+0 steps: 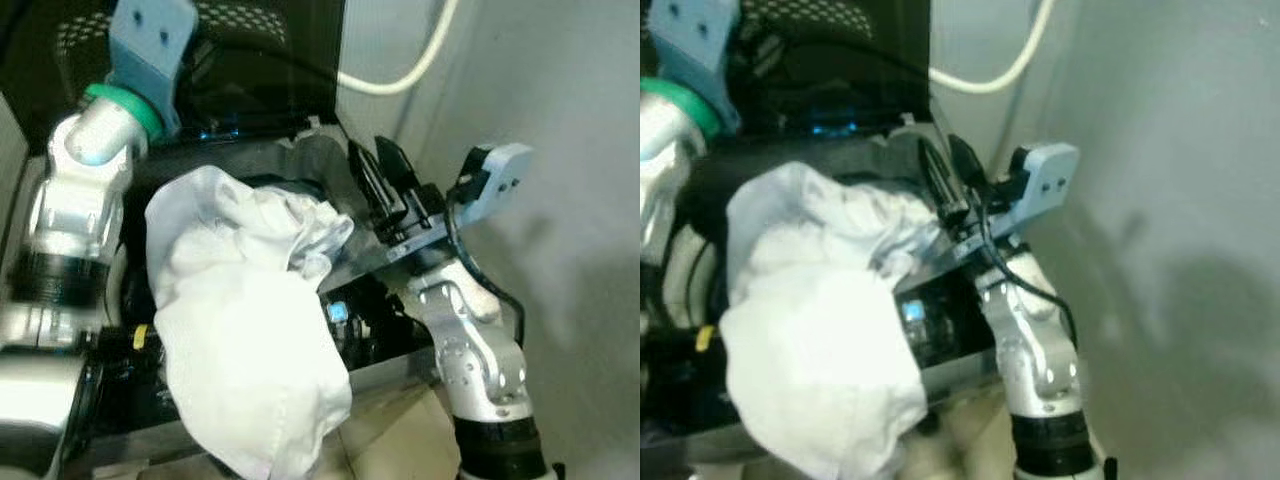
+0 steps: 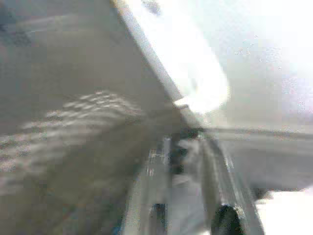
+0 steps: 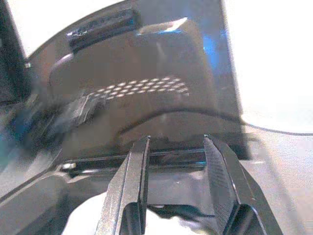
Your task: Clothes washing
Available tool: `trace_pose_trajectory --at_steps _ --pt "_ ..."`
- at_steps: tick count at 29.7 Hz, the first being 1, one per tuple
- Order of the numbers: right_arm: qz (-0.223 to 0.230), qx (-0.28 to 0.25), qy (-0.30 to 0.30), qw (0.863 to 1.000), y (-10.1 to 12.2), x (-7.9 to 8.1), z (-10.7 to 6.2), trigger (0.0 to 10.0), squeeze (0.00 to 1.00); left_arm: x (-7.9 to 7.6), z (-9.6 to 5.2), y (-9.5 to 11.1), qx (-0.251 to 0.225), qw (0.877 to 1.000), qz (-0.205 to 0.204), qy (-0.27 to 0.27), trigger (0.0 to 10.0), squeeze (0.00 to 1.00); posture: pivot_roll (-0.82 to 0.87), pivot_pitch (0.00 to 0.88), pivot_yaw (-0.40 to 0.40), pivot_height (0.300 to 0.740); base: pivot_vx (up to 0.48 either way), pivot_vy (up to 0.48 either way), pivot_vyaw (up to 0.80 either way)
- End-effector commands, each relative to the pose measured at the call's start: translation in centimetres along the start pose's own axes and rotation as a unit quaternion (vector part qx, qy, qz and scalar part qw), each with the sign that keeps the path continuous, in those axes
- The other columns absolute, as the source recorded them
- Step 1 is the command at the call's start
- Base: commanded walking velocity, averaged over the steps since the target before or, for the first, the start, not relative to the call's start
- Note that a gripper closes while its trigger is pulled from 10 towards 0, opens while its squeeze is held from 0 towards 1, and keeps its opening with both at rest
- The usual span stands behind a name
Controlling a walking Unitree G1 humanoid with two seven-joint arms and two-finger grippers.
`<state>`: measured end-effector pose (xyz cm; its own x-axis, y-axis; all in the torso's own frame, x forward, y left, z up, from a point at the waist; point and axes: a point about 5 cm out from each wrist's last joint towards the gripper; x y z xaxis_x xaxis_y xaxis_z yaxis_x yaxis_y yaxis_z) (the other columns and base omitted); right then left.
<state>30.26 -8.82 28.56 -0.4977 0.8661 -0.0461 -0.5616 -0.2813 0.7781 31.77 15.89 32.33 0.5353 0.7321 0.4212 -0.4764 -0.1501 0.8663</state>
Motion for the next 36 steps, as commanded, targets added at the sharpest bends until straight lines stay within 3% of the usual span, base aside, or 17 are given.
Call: trace_pose_trajectory --at_steps 1,2,4,6,7,12,13,14,15,19,21,24,28,29,36 --pt "0.003 0.005 0.002 1.0 -0.3 0.1 -0.2 10.0 0.0 -2.0 -0.2 0.9 -0.007 0.998 -0.016 -0.057 10.0 1.0 0.09 0.122 0.048 0.74 0.0 0.0 0.0" --pt "0.012 0.007 0.013 1.0 -0.7 0.5 0.1 10.0 0.0 -4.8 -1.7 0.8 0.001 0.995 -0.042 -0.092 10.0 1.0 0.11 0.118 0.037 0.74 0.0 0.0 0.0" --pt "0.012 0.007 0.013 1.0 -0.7 0.5 0.1 10.0 0.0 -4.8 -1.7 0.8 0.001 0.995 -0.042 -0.092 10.0 1.0 0.11 0.118 0.037 0.74 0.0 0.0 0.0" --pt "0.022 0.008 0.023 0.999 -0.9 1.0 0.4 10.0 0.0 -6.8 -3.0 0.8 0.013 0.991 -0.064 -0.117 10.0 1.0 0.14 0.118 0.021 0.74 0.0 0.0 0.0" --pt "0.022 0.008 0.023 0.999 -0.9 1.0 0.4 10.0 0.0 -6.8 -3.0 0.8 0.013 0.991 -0.064 -0.117 10.0 1.0 0.14 0.118 0.021 0.74 0.0 0.0 0.0" --pt "0.038 0.008 0.04 0.998 -1.3 1.7 0.8 10.0 0.0 -6.0 -7.2 -1.0 0.118 0.982 -0.06 -0.135 10.0 1.0 0.18 0.116 0.013 0.74 0.0 0.0 0.0" --pt "0.038 0.008 0.04 0.998 -1.3 1.7 0.8 10.0 0.0 -6.0 -7.2 -1.0 0.118 0.982 -0.06 -0.135 10.0 1.0 0.18 0.116 0.013 0.74 0.0 0.0 0.0" --pt "0.039 0.008 0.04 0.998 -1.3 1.7 0.9 10.0 0.0 -6.4 -8.6 -1.6 0.158 0.973 -0.069 -0.15 10.0 1.0 0.18 0.119 0.014 0.74 0.0 0.0 0.0" --pt "0.039 0.008 0.039 0.998 -1.3 1.7 0.9 10.0 0.0 -6.5 -9.0 -1.9 0.173 0.97 -0.073 -0.156 10.0 1.0 0.18 0.119 0.014 0.74 0.0 0.0 0.0" --pt "0.038 0.008 0.038 0.999 -1.3 1.6 0.9 10.0 0.0 -6.9 -9.5 -2.3 0.191 0.962 -0.09 -0.172 10.0 1.0 0.17 0.119 0.016 0.74 0.0 0.0 0.0" --pt "0.034 0.01 0.032 0.999 -1.4 1.4 0.6 10.0 0.0 -7.6 -10.0 -2.5 0.21 0.95 -0.115 -0.201 10.0 1.0 0.16 0.122 0.023 0.74 0.0 0.0 0.0" --pt "0.031 0.011 0.028 0.999 -1.3 1.2 0.4 10.0 0.0 -7.7 -9.9 -2.5 0.21 0.948 -0.117 -0.211 10.0 1.0 0.16 0.122 0.023 0.74 0.0 0.0 0.0" --pt "0.03 0.011 0.026 0.999 -1.4 1.1 0.5 10.0 0.0 -7.5 -9.1 -3.4 0.217 0.946 -0.087 -0.223 10.0 1.0 0.15 0.122 0.022 0.74 0.0 0.0 0.0" --pt "0.03 0.011 0.025 0.999 -1.4 1.1 0.5 10.0 0.0 -7.4 -8.8 -3.8 0.221 0.945 -0.075 -0.23 10.0 0.0 0.15 0.122 0.022 0.74 0.0 0.0 0.0" --pt "0.029 0.008 0.025 0.999 -1.2 1.1 0.6 10.0 0.0 -7.8 -7.0 -6.2 0.234 0.937 -0.041 -0.255 10.0 0.0 0.13 0.126 0.03 0.74 0.0 0.0 0.0"
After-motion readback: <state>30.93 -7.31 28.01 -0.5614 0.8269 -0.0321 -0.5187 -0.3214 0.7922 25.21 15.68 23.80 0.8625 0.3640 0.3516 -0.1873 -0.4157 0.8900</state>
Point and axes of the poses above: a point about 5 cm out from each wrist's last joint towards the gripper, its own z axis pointing out of the wrist towards the gripper, its own y axis along the axis of the wrist's last joint, x = y × z, and after that the axes turned 11 degrees about -z, right-handed
